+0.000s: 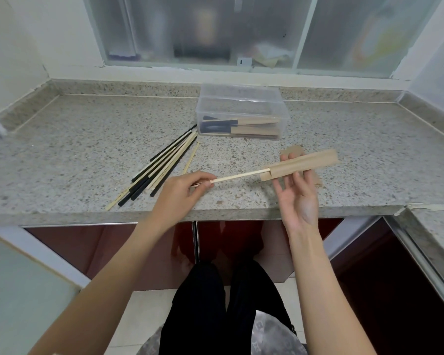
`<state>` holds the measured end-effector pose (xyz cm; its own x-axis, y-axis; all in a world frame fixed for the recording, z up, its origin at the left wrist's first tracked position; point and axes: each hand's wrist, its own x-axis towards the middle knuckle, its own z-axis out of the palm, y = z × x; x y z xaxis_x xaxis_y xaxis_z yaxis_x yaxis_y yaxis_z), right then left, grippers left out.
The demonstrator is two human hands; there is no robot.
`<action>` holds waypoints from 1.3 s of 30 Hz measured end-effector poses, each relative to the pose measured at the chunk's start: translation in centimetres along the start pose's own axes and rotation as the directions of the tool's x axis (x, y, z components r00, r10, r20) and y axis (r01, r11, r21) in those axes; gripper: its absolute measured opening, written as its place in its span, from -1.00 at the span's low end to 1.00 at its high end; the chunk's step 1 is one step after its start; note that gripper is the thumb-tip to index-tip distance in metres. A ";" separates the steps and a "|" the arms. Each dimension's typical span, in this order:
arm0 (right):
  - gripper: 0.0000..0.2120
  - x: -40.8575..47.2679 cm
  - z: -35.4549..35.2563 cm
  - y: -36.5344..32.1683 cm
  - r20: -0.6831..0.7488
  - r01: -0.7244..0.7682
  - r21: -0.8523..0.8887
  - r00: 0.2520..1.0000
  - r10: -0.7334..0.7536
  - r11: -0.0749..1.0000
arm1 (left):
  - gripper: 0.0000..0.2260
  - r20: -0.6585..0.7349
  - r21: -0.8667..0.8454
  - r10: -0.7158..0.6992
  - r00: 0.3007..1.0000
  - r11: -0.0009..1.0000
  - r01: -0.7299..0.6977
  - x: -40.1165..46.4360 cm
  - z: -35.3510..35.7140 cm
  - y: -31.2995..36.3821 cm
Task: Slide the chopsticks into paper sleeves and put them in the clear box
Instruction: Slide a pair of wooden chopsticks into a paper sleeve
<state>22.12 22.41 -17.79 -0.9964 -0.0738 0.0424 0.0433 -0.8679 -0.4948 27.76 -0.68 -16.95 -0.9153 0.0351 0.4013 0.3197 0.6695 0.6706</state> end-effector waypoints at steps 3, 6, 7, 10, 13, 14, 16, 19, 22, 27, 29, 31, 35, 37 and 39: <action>-0.61 -0.4 0.8 0.6 -0.020 -0.056 -0.070 0.998 0.055 0.996 | -0.85 -0.027 0.017 0.011 1.000 1.000 -0.010 0.7 0.6 0.6; -0.71 -0.6 1.5 1.0 -0.086 -0.052 -0.193 0.996 0.036 0.980 | -0.85 -0.053 0.047 0.032 0.998 0.998 -0.029 1.1 1.2 0.9; -0.76 -0.8 1.7 1.1 -0.099 -0.049 -0.244 0.995 0.026 0.969 | -0.85 -0.060 0.041 0.028 0.998 0.999 -0.025 1.1 1.3 1.0; -0.82 -1.1 1.7 1.4 -0.163 -0.066 -0.407 0.987 -0.001 0.911 | -0.85 -0.070 -0.023 0.018 0.997 1.000 -0.019 1.2 1.5 1.0; -0.84 -1.3 1.7 1.9 -0.168 -0.087 -0.466 0.986 0.009 0.880 | -0.86 -0.088 -0.067 -0.006 0.996 0.998 0.000 1.0 1.4 1.2; -0.84 -1.4 1.8 2.2 -0.168 -0.096 -0.475 0.986 0.017 0.875 | -0.86 -0.093 -0.071 -0.012 0.996 0.997 0.005 1.0 1.4 1.2; -0.84 -1.6 2.1 2.9 -0.160 -0.107 -0.476 0.987 0.033 0.873 | -0.87 -0.097 -0.079 -0.017 0.995 0.997 0.009 1.0 1.4 1.2; -0.83 -1.9 2.6 3.8 -0.150 -0.122 -0.462 0.987 0.058 0.878 | -0.87 -0.100 -0.086 -0.017 0.995 0.996 0.008 1.1 1.6 1.2; -0.82 -2.1 2.9 4.4 -0.149 -0.138 -0.455 0.986 0.077 0.880 | -0.88 -0.097 -0.080 -0.025 0.995 0.997 0.017 1.0 1.8 0.7; -0.84 -2.0 2.9 4.6 -0.168 -0.165 -0.432 0.981 0.101 0.887 | -0.81 -0.057 -0.045 -0.041 0.998 0.998 0.038 1.2 1.2 0.1; -0.85 -1.9 2.4 4.5 -0.205 -0.166 -0.397 0.975 0.089 0.903 | -0.74 -0.109 0.024 -0.065 0.992 0.997 0.068 1.3 0.4 -0.5; -0.84 -1.6 1.8 4.1 -0.250 -0.170 -0.383 0.965 0.076 0.908 | -0.73 -0.198 0.086 -0.149 0.969 0.982 0.168 1.4 -0.8 -2.2; -0.78 -0.6 1.3 3.7 -0.298 -0.196 -0.391 0.951 0.078 0.899 | -0.72 -0.198 0.350 -0.306 0.931 0.865 0.359 0.8 -2.3 -6.9; -0.74 -0.4 1.3 3.8 -0.305 -0.199 -0.418 0.950 0.069 0.887 | -0.73 -0.176 0.363 -0.310 0.935 0.862 0.354 0.8 -2.4 -7.5; -0.70 -0.3 1.4 4.0 -0.317 -0.198 -0.411 0.946 0.064 0.890 | -0.74 -0.120 0.352 -0.264 0.957 0.890 0.290 1.2 -2.1 -6.9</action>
<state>22.72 18.28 -18.54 -0.9633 0.0305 -0.2667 0.2054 -0.5561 -0.8053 24.96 -6.82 -19.71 -0.9308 -0.2324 0.2822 -0.0669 0.8672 0.4934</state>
